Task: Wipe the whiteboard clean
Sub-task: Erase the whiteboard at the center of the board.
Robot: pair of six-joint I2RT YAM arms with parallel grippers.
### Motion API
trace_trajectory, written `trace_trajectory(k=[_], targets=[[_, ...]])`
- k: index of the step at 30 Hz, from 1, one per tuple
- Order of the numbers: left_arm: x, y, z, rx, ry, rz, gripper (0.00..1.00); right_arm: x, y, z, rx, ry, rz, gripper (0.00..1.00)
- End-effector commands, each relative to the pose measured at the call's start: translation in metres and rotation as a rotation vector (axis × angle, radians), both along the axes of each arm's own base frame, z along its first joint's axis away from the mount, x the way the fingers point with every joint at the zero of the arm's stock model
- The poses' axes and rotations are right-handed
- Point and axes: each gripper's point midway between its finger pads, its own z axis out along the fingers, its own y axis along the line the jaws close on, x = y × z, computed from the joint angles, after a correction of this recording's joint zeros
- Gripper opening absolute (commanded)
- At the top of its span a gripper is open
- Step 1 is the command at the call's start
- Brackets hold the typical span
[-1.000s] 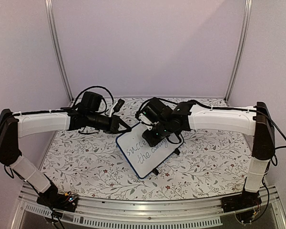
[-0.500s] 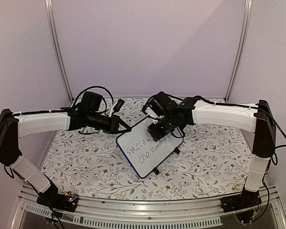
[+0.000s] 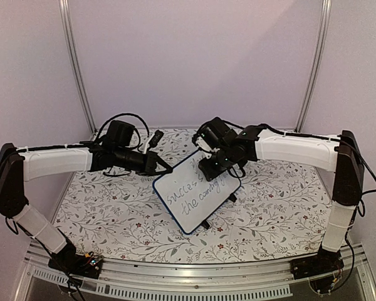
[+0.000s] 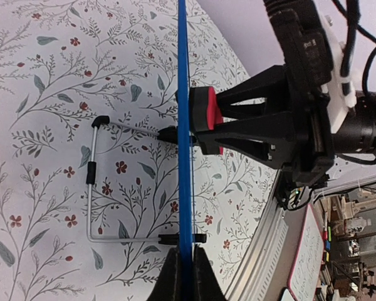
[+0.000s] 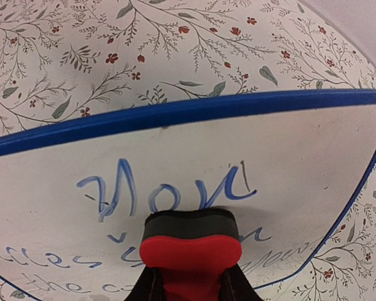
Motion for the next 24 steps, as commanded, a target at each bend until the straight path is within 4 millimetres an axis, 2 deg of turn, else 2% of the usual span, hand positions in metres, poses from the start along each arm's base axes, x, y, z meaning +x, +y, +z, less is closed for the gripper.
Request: trace_trajectory(k=[1, 9, 24], targets=[[-0.018, -0.011, 0.007, -0.053, -0.006, -0.105, 0.0, 0.026, -0.022, 0.004, -0.006, -0.061, -0.099, 0.19], [-0.018, -0.011, 0.006, -0.053, -0.001, -0.108, 0.0, 0.025, -0.028, 0.015, 0.022, -0.066, -0.096, 0.19], [-0.019, -0.012, 0.005, -0.061, 0.009, -0.118, 0.0, -0.022, -0.029, 0.025, 0.109, -0.001, 0.076, 0.19]])
